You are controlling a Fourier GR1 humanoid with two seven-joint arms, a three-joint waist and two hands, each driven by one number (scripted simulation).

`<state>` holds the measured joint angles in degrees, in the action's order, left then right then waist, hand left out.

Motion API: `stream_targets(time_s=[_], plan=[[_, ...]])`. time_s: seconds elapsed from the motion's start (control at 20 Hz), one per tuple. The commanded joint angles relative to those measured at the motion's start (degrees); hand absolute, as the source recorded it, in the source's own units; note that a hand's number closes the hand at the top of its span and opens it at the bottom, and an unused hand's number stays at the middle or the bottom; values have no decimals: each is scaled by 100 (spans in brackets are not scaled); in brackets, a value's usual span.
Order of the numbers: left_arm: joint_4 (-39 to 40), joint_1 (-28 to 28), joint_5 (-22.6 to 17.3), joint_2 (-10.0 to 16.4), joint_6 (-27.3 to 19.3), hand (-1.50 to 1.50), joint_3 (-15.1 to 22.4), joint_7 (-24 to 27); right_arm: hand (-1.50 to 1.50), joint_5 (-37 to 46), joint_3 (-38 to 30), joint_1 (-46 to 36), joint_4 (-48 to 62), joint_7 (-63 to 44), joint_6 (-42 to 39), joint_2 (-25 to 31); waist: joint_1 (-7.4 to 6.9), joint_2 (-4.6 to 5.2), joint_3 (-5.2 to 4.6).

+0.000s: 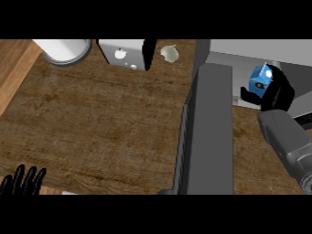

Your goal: Pick up the milk, place it into the microwave and close the microwave

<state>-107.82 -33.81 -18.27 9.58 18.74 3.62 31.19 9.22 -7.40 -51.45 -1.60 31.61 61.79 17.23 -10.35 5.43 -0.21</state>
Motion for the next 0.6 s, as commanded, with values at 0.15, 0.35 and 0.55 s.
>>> stream_targets(time_s=[0.15,0.35,0.55], plan=[[140,228,110,-3,-67,-150,13,-69,-150,651,653,-485,66,139,-542,-438,-131,-93,64],[103,230,-18,25,6,-150,-10,-110,-150,705,709,-622,118,133,-955,-581,-92,-102,67],[144,198,58,26,8,-150,-39,3,-150,691,698,-683,76,185,-1205,-721,-89,-119,69]])
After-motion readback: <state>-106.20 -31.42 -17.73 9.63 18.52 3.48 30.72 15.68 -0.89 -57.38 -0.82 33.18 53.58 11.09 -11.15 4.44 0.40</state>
